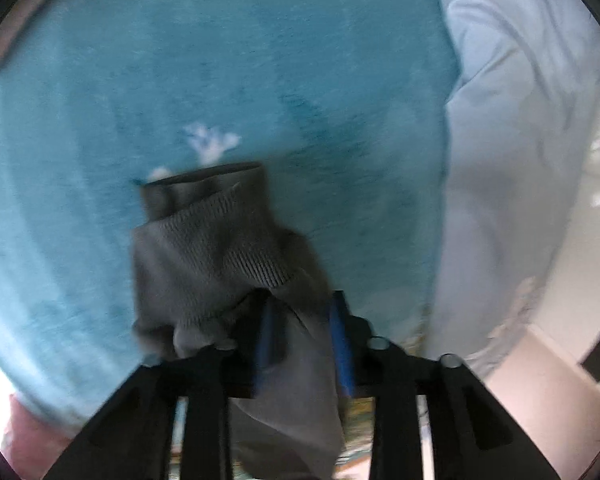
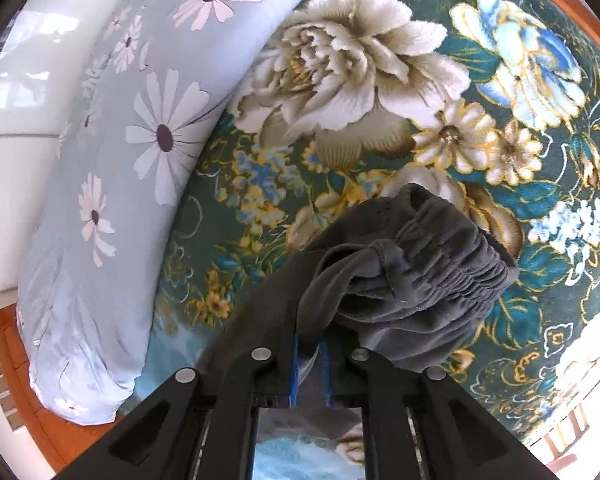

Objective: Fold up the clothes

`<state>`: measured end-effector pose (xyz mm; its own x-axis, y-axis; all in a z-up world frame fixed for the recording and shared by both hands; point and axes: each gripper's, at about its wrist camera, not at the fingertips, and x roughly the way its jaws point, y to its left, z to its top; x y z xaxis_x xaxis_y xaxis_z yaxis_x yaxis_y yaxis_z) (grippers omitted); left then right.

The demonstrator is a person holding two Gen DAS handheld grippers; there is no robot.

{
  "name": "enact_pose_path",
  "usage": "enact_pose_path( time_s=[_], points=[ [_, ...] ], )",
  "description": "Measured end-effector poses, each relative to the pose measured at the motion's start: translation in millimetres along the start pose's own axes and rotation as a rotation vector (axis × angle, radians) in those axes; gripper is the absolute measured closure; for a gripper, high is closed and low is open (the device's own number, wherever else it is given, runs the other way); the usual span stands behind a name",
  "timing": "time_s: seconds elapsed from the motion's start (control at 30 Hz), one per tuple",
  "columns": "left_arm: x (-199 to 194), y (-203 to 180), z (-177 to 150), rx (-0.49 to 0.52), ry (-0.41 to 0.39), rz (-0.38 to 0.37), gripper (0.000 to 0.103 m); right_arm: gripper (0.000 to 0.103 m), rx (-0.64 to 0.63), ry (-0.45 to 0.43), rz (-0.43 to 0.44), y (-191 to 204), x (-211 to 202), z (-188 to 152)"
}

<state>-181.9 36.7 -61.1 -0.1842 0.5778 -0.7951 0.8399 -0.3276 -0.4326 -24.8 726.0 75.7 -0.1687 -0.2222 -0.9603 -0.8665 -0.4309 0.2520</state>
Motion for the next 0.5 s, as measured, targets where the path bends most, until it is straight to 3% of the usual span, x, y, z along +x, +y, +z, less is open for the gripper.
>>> enact_pose_path(
  time_s=[0.1, 0.13, 0.17, 0.27, 0.33, 0.43, 0.5],
  points=[
    [-13, 12, 1, -0.004, -0.004, -0.174, 0.064, 0.074, -0.014, -0.021, 0.039, 3, 8, 0],
    [-21, 17, 0, 0.019, -0.015, -0.225, 0.064, 0.059, -0.029, -0.041, 0.06, 5, 5, -1],
    [-32, 22, -4, 0.066, -0.038, -0.247, 0.062, 0.053, -0.046, -0.064, 0.084, 8, 1, -3],
    [-61, 37, -24, 0.27, -0.17, -0.148, 0.054, 0.047, -0.105, -0.126, 0.143, 17, -13, -12],
    [-63, 47, -38, 0.387, -0.224, -0.026, 0.053, 0.045, -0.146, -0.143, 0.148, 22, -21, -25],
    [-36, 69, -44, 0.45, -0.167, 0.055, 0.053, 0.045, -0.201, -0.112, 0.123, 21, -18, -47],
    [-25, 82, -42, 0.411, -0.174, 0.05, 0.053, 0.045, -0.214, -0.08, 0.102, 16, -12, -61]
  ],
)
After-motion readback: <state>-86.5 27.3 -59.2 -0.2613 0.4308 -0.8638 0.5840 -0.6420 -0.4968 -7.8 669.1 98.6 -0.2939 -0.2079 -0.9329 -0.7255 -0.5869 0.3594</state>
